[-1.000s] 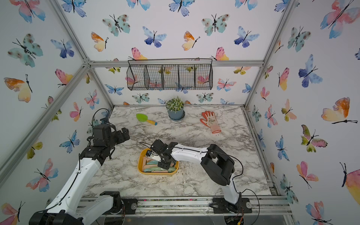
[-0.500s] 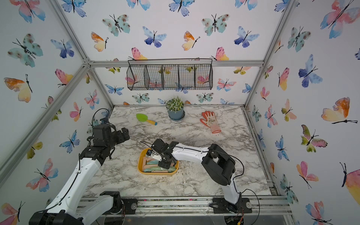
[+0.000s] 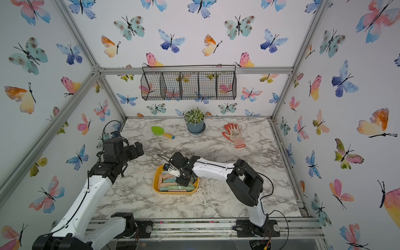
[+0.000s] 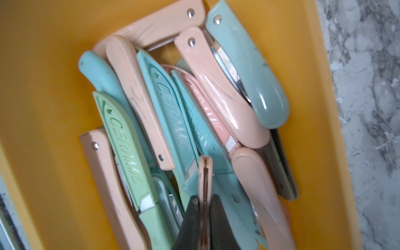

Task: Take the fruit knife out of the storage box
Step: Pick up the fruit knife from the storage box.

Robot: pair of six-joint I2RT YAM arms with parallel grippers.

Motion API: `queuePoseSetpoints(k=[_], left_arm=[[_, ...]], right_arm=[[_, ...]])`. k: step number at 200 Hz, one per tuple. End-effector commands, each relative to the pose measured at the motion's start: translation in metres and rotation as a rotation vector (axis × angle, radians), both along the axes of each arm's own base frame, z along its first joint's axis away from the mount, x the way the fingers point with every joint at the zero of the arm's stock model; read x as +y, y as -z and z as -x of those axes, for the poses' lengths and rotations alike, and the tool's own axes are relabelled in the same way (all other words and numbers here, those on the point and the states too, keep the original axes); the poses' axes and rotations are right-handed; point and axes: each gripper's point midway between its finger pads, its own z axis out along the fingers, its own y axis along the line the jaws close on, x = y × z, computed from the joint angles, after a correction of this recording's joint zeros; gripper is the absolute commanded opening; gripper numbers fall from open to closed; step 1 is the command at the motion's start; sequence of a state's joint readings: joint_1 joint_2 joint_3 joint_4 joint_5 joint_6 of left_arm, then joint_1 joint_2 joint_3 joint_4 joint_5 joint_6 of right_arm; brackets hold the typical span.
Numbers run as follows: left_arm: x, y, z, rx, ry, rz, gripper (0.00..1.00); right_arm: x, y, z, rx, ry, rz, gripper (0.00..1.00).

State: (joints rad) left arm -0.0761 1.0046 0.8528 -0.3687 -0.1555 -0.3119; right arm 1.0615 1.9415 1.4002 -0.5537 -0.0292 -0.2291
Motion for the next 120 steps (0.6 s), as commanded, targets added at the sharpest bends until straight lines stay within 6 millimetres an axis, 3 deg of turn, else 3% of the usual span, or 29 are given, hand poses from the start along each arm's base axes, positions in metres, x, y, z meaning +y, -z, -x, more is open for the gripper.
queuePoseSetpoints(k=[1, 120], left_arm=[[0.001, -0.014, 0.002, -0.025, -0.009, -0.004, 0.98], [0.003, -0.015, 0.003, -0.03, -0.02, -0.007, 0.98]], right_arm=[[-0.002, -0.002, 0.002, 0.022, 0.003, -0.004, 0.1], [-0.011, 0.018, 0.005, 0.056, 0.002, 0.06, 0.18]])
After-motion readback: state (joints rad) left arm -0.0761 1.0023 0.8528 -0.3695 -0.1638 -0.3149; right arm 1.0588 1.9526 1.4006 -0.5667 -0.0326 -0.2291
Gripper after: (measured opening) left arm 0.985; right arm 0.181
